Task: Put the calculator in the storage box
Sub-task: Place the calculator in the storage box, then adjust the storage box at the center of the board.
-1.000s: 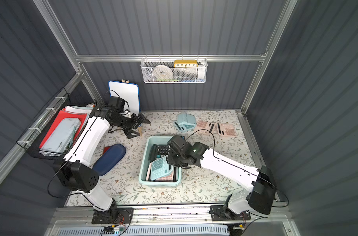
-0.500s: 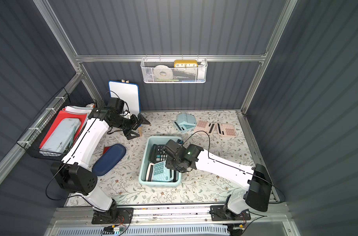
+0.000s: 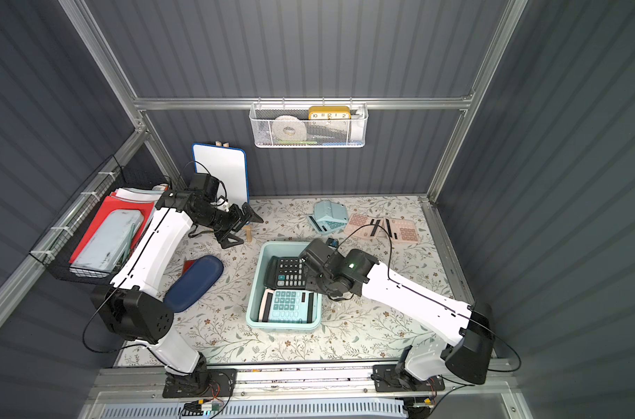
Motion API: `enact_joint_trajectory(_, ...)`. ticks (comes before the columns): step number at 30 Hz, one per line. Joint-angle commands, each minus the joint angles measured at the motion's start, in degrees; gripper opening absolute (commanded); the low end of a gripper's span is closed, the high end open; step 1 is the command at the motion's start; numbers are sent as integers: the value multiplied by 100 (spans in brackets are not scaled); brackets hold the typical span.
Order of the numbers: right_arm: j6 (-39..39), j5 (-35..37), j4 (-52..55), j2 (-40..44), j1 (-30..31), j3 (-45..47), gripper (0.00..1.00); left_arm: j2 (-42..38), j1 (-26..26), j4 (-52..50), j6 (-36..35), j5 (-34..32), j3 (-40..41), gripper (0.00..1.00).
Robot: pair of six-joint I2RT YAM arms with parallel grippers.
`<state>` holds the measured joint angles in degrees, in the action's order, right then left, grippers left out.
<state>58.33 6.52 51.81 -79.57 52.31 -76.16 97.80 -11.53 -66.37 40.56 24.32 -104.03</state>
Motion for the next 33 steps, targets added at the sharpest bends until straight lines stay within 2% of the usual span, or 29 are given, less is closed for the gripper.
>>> enact_joint_trajectory(1, -146, -222, -64, 214, -349, 204, 51, 54, 36, -245, -198, 116, 123, 99)
enact_joint_trajectory(6, -93, -1412, -1363, 546, -1191, 1127, 63, 115, 36, -42, -158, 478, 571, 99)
enact_joint_trajectory(9, -172, -2001, -1917, 411, -1554, 1386, 66, 225, 36, 20, -204, 693, 894, 99)
enact_joint_trajectory(12, -381, -2677, -2114, 42, -1763, 1310, 66, 334, 33, -26, -505, 722, 1006, 99)
enact_joint_trajectory(18, -797, -3564, -2044, -979, -2004, 610, 65, 555, -39, 123, -434, 984, 1065, 99)
enact_joint_trajectory(27, -953, -4048, -2234, -1958, -2187, -439, 63, 983, -104, 135, -383, 894, 558, 99)
enact_joint_trajectory(33, -1097, -4185, -2110, -2127, -2352, -710, 63, 1293, -113, 23, -390, 762, 55, 99)
